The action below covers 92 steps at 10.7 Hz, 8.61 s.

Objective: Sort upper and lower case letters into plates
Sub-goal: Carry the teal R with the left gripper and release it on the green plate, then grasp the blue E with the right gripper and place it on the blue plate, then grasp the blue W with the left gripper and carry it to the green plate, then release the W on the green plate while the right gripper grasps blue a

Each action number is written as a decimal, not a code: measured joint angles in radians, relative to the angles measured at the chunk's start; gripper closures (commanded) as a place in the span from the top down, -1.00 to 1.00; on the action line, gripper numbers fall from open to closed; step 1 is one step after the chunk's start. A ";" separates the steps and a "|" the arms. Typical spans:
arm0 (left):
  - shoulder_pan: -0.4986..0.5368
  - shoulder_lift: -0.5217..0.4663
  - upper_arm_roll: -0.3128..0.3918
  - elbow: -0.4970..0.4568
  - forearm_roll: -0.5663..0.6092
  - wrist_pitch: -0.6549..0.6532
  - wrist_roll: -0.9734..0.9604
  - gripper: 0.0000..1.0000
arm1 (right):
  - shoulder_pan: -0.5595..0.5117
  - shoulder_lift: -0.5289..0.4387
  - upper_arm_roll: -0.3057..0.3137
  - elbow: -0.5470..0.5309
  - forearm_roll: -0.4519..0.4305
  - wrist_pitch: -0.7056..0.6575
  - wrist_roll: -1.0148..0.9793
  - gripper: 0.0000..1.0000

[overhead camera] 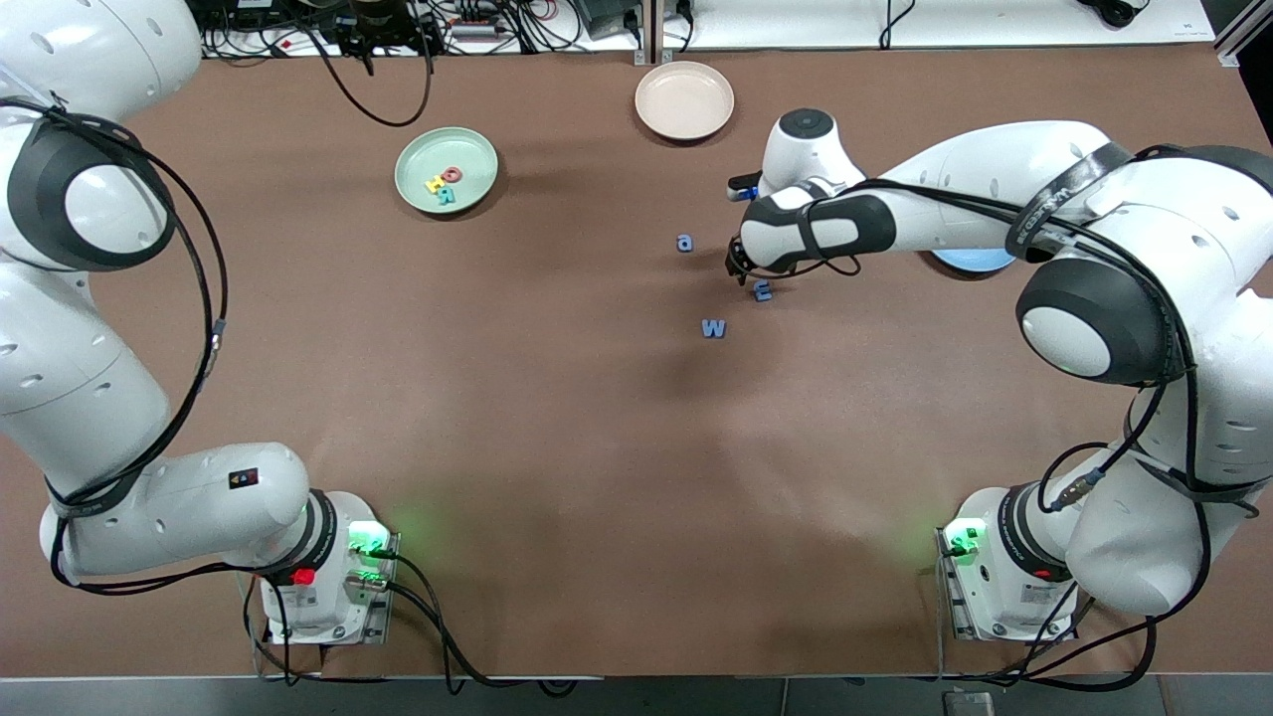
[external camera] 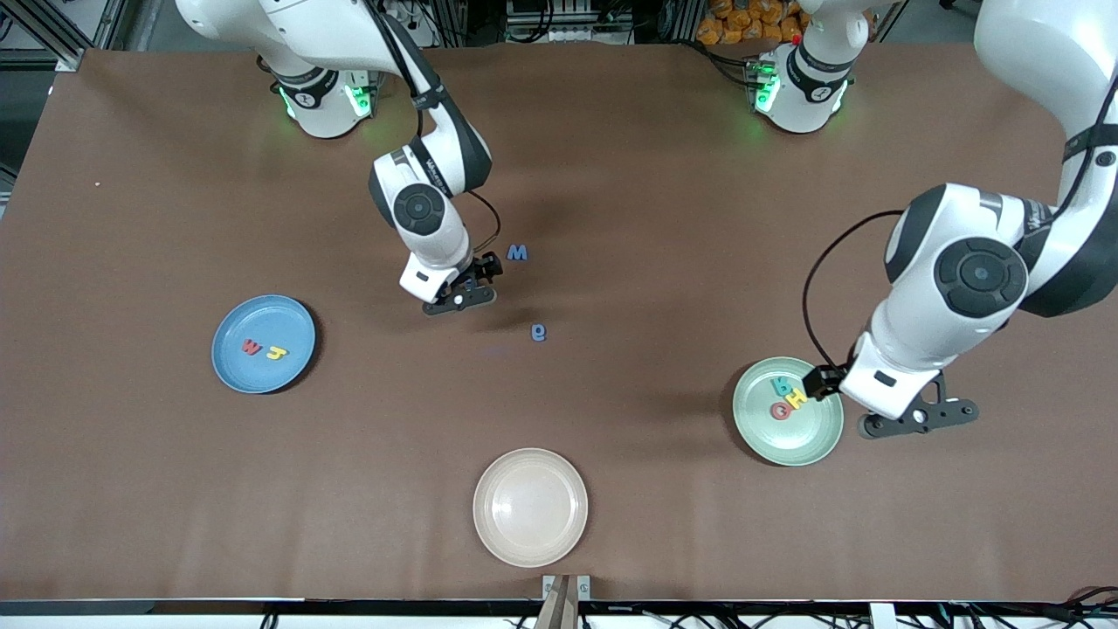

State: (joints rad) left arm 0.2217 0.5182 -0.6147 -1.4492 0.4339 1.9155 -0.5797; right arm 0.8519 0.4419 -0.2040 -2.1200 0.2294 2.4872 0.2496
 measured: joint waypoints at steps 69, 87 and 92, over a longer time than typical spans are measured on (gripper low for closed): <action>-0.706 0.222 0.173 0.005 -0.018 0.315 -0.537 -1.00 | -0.587 -0.090 0.030 0.075 -0.165 -0.240 -0.586 1.00; -0.052 0.027 0.169 -0.037 -0.017 0.186 0.150 1.00 | -0.014 0.347 0.039 0.556 0.021 -0.074 0.104 1.00; -0.045 -0.134 0.169 -0.035 -0.019 0.086 0.155 1.00 | 0.011 0.365 0.038 0.562 0.021 -0.076 0.115 1.00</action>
State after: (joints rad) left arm 0.1769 0.3837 -0.4454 -1.4846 0.4148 2.0011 -0.4248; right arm 0.8629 0.8064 -0.1656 -1.5577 0.2509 2.4116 0.3647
